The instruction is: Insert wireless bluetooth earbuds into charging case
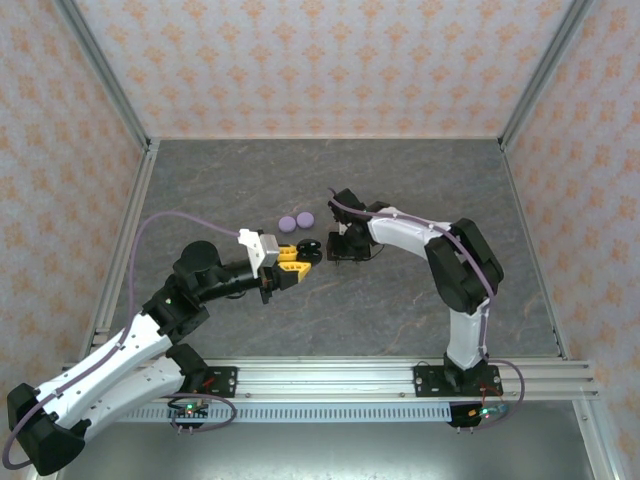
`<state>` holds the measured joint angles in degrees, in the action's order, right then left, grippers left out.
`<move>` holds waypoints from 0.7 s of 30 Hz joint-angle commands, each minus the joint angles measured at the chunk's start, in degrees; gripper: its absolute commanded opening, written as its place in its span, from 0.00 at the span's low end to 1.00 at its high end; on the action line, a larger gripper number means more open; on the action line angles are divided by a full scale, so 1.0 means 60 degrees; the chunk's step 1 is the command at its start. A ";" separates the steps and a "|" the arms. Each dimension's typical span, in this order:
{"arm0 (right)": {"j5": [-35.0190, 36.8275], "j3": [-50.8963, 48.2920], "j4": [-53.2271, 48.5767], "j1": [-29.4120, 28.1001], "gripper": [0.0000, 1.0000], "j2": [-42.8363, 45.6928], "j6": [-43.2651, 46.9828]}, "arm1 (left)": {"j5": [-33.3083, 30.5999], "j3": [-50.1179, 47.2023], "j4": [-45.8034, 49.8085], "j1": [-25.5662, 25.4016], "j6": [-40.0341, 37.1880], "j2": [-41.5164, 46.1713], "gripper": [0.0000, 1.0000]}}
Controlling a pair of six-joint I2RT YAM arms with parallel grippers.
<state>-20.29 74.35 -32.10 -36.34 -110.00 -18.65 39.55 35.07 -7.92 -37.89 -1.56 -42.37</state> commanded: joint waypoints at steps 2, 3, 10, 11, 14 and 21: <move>0.0277 0.0442 -0.0121 -0.0038 0.32 -0.0326 -0.0117 | -0.0204 -0.0117 -0.0161 -0.0035 0.0006 0.0169 0.12; 0.0277 0.0482 -0.0137 -0.0039 0.31 -0.0362 -0.0099 | -0.0204 -0.0117 -0.0172 -0.0042 0.0012 0.0166 0.12; 0.0196 0.0573 -0.0296 -0.0058 0.25 -0.0578 -0.0064 | -0.0278 -0.0103 -0.0136 -0.0041 -0.0002 0.0184 0.11; 0.0215 0.0575 -0.0326 -0.0053 0.25 -0.0593 -0.0053 | -0.0281 -0.0088 -0.0122 -0.0032 -0.0004 0.0177 0.11; 0.0215 0.0576 -0.0363 -0.0052 0.23 -0.0650 -0.0020 | -0.0305 -0.0092 -0.0126 -0.0043 -0.0006 0.0177 0.11; 0.0131 0.0582 -0.0389 -0.0052 0.16 -0.0623 0.0054 | -0.0351 -0.0059 -0.0072 -0.0044 -0.0033 0.0191 0.11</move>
<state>-20.36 76.64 -32.56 -36.34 -113.10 -18.83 38.50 35.07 -7.90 -37.89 -1.56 -42.37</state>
